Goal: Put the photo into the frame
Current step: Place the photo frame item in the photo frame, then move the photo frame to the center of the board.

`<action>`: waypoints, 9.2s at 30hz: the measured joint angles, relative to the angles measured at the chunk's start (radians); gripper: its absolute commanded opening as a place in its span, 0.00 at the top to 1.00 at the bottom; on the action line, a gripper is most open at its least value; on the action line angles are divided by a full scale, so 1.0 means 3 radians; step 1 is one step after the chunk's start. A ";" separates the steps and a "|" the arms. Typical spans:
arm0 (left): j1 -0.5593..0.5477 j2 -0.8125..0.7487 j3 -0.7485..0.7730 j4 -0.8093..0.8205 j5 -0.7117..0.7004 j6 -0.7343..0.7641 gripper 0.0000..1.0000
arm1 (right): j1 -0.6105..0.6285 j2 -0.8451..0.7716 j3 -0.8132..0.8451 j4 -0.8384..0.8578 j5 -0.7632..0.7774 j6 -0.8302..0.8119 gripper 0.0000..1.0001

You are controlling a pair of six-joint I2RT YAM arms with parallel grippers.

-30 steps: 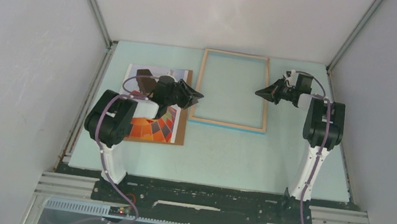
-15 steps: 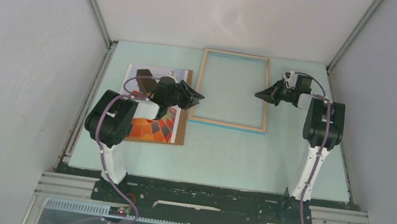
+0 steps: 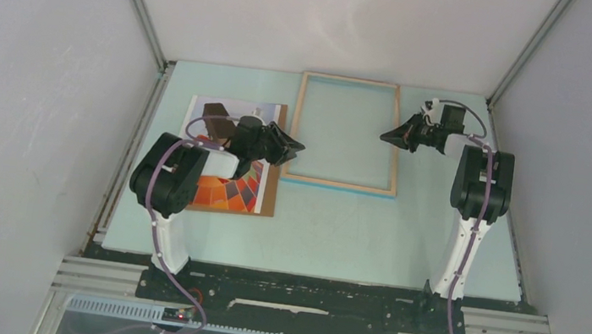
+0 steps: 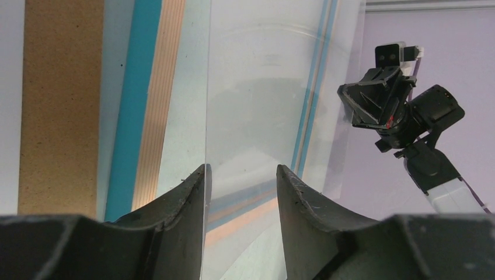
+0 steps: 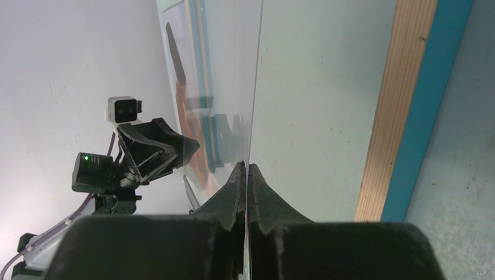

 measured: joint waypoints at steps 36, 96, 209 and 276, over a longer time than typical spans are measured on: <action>-0.0011 0.0006 -0.0003 -0.0048 -0.0003 0.0038 0.25 | 0.0098 0.0015 0.0280 -0.0018 0.0118 -0.0178 1.00; 0.0188 -0.0314 0.0347 -0.1212 -0.0292 0.0825 0.14 | 0.0219 0.0305 0.0553 -0.0345 0.0445 -0.0259 0.57; 0.0334 -0.2464 -0.0064 -0.2650 -0.0631 0.2075 0.01 | 0.1036 -0.1294 -0.0356 -0.1453 0.2861 -0.0689 0.25; 0.1932 -0.1219 0.0188 -0.2853 -0.1021 0.1741 0.00 | 0.2332 -0.1980 -0.0952 -0.0627 0.2590 -0.0008 0.25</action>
